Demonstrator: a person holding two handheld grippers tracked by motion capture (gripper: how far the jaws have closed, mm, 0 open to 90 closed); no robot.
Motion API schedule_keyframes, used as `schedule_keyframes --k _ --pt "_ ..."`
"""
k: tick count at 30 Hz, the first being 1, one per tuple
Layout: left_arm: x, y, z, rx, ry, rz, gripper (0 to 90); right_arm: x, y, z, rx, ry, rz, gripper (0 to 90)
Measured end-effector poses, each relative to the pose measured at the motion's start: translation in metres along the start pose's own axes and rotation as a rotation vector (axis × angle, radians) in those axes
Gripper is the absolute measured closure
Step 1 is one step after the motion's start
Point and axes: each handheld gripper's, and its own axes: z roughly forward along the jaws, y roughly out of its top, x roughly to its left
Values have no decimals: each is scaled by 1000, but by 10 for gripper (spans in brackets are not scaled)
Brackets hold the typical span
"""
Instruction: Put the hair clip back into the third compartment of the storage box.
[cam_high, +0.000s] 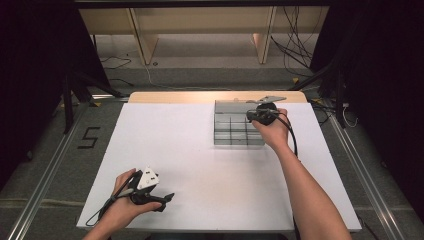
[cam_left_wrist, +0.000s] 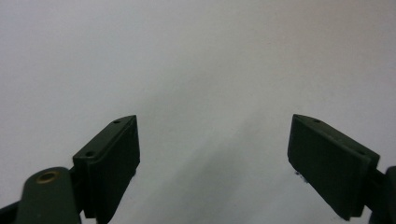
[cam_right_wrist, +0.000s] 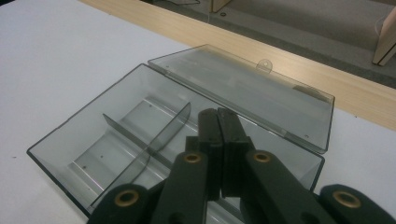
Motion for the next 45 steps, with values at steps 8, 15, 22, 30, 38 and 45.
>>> schedule_keyframes --k 8,15,22,30,38,45 --pt "0 0 0 0 -1 -2 166 -3 1 3 1 -6 14 900" --pt "0 0 0 0 -1 0 166 -5 0 5 6 -14 26 900" --pt "0 0 0 0 0 -1 166 -7 -1 8 10 -27 38 900" --pt "0 0 0 0 -2 -1 166 -8 -2 11 13 -45 47 900" --pt "0 0 0 0 -2 0 166 -8 -3 14 19 -64 59 900" --pt "0 0 0 1 -3 0 166 -7 -4 17 25 -80 69 899"
